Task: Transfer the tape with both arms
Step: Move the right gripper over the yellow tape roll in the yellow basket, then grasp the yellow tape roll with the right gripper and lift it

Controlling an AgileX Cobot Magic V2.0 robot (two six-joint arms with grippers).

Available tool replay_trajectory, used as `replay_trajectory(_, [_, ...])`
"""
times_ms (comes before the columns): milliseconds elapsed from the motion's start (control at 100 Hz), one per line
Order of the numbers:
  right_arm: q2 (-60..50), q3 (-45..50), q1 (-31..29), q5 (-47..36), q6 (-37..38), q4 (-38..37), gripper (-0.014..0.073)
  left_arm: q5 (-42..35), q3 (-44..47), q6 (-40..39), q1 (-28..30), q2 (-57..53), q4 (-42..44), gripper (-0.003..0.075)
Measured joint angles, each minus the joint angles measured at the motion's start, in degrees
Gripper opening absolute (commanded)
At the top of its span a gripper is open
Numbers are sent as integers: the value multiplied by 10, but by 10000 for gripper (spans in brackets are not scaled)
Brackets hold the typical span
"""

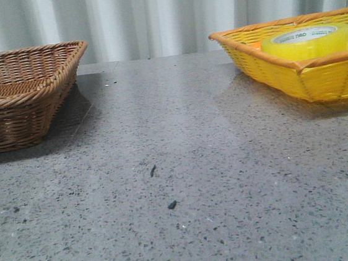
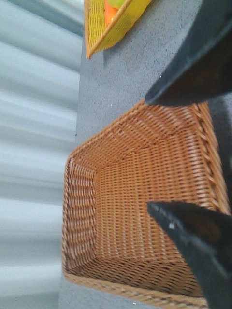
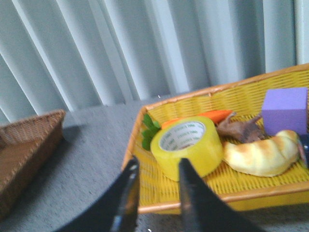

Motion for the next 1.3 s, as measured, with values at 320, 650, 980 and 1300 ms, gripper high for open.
replay_trajectory(320, [244, -237, 0, 196, 0, -27, 379, 18, -66, 6, -46, 51, 2, 459])
replay_trajectory(650, [569, -500, 0, 384, -1, -86, 380, -14, -66, 6, -59, 51, 4, 459])
replay_trajectory(980, [769, -579, 0, 383, 9, -137, 433, -13, -66, 7, -59, 51, 4, 459])
replay_trajectory(1300, [822, -581, -10, 360, 28, -171, 412, 14, -66, 7, -59, 51, 4, 459])
